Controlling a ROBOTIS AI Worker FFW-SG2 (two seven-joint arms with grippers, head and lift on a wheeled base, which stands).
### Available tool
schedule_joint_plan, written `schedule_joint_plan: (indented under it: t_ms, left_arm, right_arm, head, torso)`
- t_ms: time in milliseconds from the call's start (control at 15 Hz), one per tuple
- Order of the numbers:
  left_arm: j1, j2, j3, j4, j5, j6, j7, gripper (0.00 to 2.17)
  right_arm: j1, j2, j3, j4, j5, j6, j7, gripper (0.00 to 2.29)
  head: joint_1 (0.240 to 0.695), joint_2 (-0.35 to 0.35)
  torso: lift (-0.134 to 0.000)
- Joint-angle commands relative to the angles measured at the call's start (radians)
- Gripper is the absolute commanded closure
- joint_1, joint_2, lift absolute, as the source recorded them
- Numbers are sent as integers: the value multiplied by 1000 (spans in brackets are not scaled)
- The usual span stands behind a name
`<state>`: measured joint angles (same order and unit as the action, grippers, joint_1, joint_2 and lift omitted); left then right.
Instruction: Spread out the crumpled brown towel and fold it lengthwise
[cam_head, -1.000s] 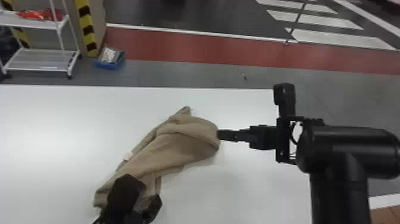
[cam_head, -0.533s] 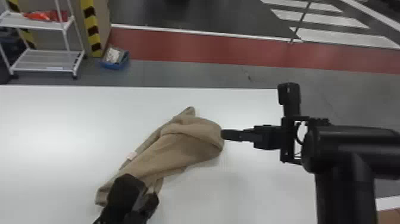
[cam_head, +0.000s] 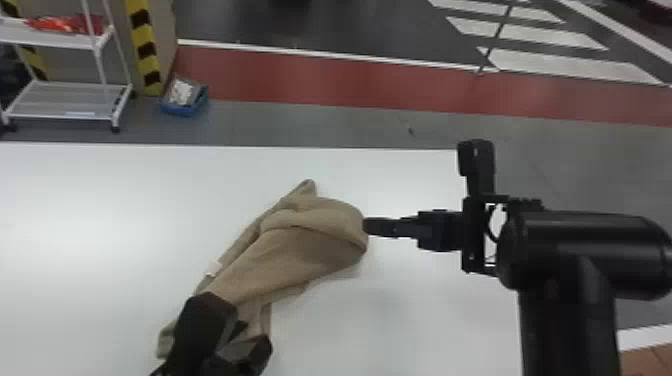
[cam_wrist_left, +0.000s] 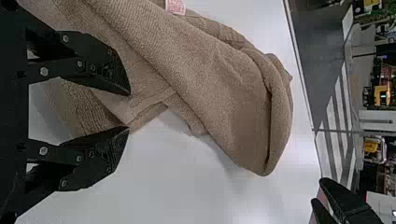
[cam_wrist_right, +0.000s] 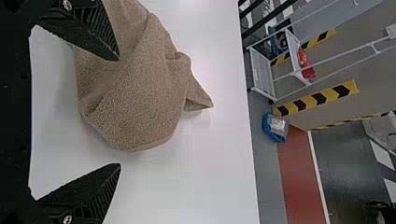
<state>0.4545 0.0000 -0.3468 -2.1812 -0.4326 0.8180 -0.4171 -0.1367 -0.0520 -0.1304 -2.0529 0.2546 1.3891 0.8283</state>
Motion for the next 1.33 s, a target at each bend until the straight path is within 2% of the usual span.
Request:
schedule_joint_plan:
  t_ms: [0,333,733,1067,1133,1200,1267]
  left_arm:
    - [-10,-3,2,5,11,7,0,711]
    - [-30,-3,3,3,31,65,-2,711]
    - [-39,-3,35,-6,149,120,-23,707]
    - [-34,-3,45,-34,157,117,-19,731]
    - [-34,-3,46,-35,157,117,-17,1099]
    - [-36,-3,48,-34,161,117,-5,1561]
    - [-36,-3,46,-34,161,117,17,1703]
  right_arm:
    - [0,0,0,0,0,0,0,66]
    - [2,0,0,-1,0,0,0,66]
    - [2,0,-3,0,-2,0,0,66]
    - [5,0,-11,0,-14,0,0,66]
    - [6,0,-12,0,-14,0,0,66]
    - [8,0,-14,0,-17,0,0,66]
    - [9,0,-14,-1,-18,0,0,66]
  head:
    - [695,-216]
    - [695,-216]
    - [695,-222]
    - [695,-226]
    - [695,-225]
    - [695,-224]
    - [695,-224]
  torso:
    - [-124]
    - [-124]
    - [-124]
    - [-124]
    - [-124]
    - [-124]
    - [-124]
